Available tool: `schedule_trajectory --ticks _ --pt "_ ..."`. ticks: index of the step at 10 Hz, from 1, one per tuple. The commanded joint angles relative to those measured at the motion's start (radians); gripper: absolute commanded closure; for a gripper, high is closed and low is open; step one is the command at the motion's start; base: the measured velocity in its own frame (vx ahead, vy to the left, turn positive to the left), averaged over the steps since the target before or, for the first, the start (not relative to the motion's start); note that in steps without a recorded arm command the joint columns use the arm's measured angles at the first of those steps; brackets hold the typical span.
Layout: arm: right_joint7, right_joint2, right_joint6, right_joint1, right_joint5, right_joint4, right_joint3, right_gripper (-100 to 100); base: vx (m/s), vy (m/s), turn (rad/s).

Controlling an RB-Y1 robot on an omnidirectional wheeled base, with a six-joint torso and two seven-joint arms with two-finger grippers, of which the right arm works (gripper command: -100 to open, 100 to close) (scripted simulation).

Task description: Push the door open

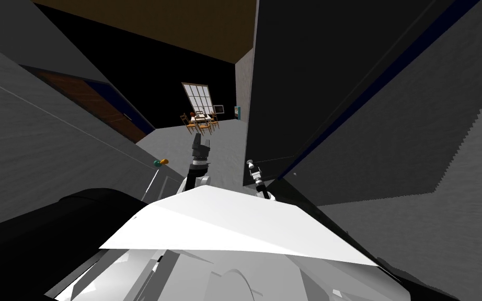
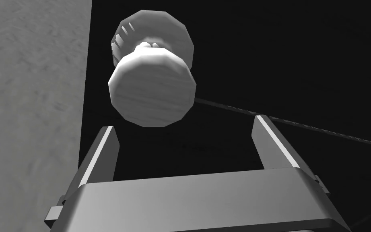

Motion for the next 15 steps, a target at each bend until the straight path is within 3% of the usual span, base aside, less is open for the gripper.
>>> schedule_trajectory --ticks 1,9,10,11,13,15 --pt "-0.039 0.007 0.008 0.009 -0.013 -0.019 0.010 -100 -0.056 -0.044 -0.004" --pt "-0.231 0.092 0.020 0.024 -0.081 -0.054 0.061 -100 -0.076 -0.061 -0.003" --pt "-0.214 0.088 0.020 0.019 -0.077 -0.047 0.056 -100 -0.023 -0.019 0.003" --pt "-0.218 0.059 0.020 0.019 -0.079 -0.047 0.055 -100 0.054 0.021 0.019" --pt "-0.218 0.029 0.017 0.017 -0.081 -0.046 0.052 -100 0.159 0.051 0.019" --pt "-0.219 0.033 0.016 0.016 -0.082 -0.044 0.050 -100 0.154 0.039 0.017"
